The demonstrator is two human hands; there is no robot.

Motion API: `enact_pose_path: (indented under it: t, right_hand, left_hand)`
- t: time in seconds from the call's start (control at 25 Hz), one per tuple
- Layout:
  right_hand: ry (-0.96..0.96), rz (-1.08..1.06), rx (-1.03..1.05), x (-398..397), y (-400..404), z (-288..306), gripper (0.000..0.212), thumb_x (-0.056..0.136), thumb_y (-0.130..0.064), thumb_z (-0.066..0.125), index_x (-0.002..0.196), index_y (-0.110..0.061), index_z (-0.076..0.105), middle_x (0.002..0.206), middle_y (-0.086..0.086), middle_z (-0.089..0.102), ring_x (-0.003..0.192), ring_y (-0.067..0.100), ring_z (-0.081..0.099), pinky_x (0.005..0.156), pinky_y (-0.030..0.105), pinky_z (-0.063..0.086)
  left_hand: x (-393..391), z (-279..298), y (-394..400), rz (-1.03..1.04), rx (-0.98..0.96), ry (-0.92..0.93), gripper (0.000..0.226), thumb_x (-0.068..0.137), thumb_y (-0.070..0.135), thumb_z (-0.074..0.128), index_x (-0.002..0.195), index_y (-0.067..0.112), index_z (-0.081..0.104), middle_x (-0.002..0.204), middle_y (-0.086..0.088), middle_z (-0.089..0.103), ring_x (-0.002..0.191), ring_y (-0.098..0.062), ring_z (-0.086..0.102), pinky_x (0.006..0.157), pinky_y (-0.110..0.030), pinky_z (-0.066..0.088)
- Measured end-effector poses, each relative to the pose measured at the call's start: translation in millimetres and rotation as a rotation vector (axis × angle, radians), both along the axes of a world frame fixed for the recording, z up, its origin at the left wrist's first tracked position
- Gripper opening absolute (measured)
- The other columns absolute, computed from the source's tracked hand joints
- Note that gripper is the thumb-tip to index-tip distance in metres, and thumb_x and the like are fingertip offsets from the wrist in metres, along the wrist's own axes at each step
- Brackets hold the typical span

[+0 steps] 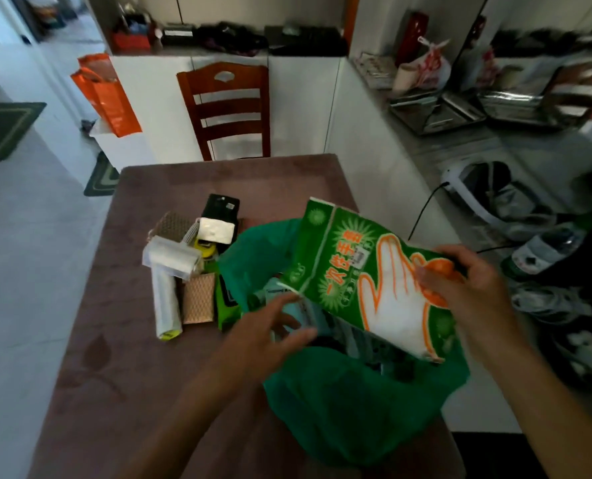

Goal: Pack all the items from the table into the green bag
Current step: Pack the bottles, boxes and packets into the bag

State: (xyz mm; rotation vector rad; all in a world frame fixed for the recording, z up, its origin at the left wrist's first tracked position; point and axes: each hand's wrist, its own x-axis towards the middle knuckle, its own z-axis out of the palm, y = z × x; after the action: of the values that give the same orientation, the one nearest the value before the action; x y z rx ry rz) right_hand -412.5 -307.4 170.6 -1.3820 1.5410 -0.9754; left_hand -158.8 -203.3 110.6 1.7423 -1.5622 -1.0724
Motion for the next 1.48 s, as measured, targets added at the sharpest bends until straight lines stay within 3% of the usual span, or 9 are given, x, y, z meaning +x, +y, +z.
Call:
enact_pose_path:
  t: [0.08,0.16,0.24,0.44,0.68,0.88,1.0,1.32,1.48]
  right_hand:
    - [0.338,0.103,-0.096,-16,9,4,0.016,0.079,-0.017,0.072,0.085,-0.03,0.065,0.077,-0.007,0.067,0.073,0.012,0.063,0.063,0.031,0.049]
    - [0.656,0.235,-0.049,-17,14,-4,0.012,0.08,-0.021,0.066,0.09,-0.028,0.062,0.076,-0.007,0.065,0.07,0.012,0.059,0.058,0.028,0.044]
    - [0.697,0.295,0.103,-9,15,-28,0.013,0.081,-0.018,0.06,0.09,-0.026,0.062,0.08,-0.004,0.065,0.072,0.013,0.059,0.058,0.028,0.042]
    - [0.149,-0.086,0.331,18,21,-92,0.021,0.084,-0.004,0.057,0.099,-0.017,0.064,0.105,0.014,0.068,0.086,0.025,0.062,0.069,0.032,0.05]
    - [1.117,0.588,0.377,21,15,-102,0.036,0.086,-0.036,0.053,0.109,-0.01,0.065,0.116,0.015,0.064,0.102,0.031,0.062,0.078,0.031,0.046]
    - [1.01,0.445,-0.072,50,7,-60,0.03,0.089,-0.036,0.058,0.11,-0.015,0.063,0.113,0.008,0.066,0.097,0.03,0.062,0.075,0.035,0.05]
    - [0.672,0.576,-0.206,93,13,-55,0.025,0.088,-0.026,0.065,0.111,-0.018,0.068,0.115,0.002,0.068,0.102,0.024,0.062,0.086,0.035,0.051]
    - [0.555,0.689,-0.175,145,27,-88,0.018,0.086,-0.025,0.068,0.104,-0.026,0.071,0.116,-0.016,0.062,0.11,0.001,0.054,0.094,0.021,0.039]
    - [0.576,0.628,-0.12,121,28,-96,0.019,0.087,-0.021,0.068,0.105,-0.028,0.069,0.112,-0.016,0.065,0.104,-0.001,0.057,0.09,0.021,0.047]
  left_hand:
    - [-14,-12,9,-0.331,0.026,-0.479,0.078,0.068,0.077,0.05,0.133,0.036,0.044,0.125,0.01,0.057,0.113,-0.011,0.051,0.092,-0.03,0.039]
    - [-24,-18,8,-0.494,-0.036,-0.617,0.061,0.076,0.065,0.056,0.127,0.032,0.052,0.125,0.008,0.056,0.114,-0.014,0.046,0.095,-0.031,0.033]
    - [-23,-22,6,-0.561,-0.132,-0.564,0.041,0.079,0.044,0.063,0.117,0.03,0.06,0.113,0.004,0.062,0.105,-0.015,0.051,0.093,-0.032,0.037]
    - [-13,-12,12,-0.617,-0.157,-0.276,0.021,0.065,0.026,0.062,0.086,0.024,0.065,0.088,0.001,0.067,0.078,-0.009,0.055,0.067,-0.016,0.041]
    - [-11,-3,21,-0.587,-0.085,-0.093,0.028,0.07,0.029,0.056,0.09,0.018,0.072,0.092,-0.002,0.071,0.083,-0.01,0.061,0.074,-0.024,0.047]
    - [21,-21,15,0.194,-0.184,0.434,0.017,0.084,0.02,0.062,0.085,0.006,0.071,0.078,-0.005,0.072,0.072,-0.011,0.064,0.066,-0.021,0.048]
    - [80,-87,7,0.785,-0.075,0.234,0.01,0.079,0.013,0.064,0.081,0.023,0.067,0.077,0.003,0.071,0.075,-0.013,0.066,0.067,-0.031,0.053]
    - [207,-221,-23,0.894,0.342,-0.184,0.087,0.073,0.04,0.075,0.14,0.005,0.033,0.137,-0.019,0.046,0.123,-0.037,0.046,0.099,-0.047,0.042]
    - [220,-233,-16,1.051,0.391,0.252,0.072,0.063,0.032,0.08,0.119,-0.005,0.054,0.104,-0.019,0.062,0.083,-0.03,0.064,0.073,-0.042,0.056]
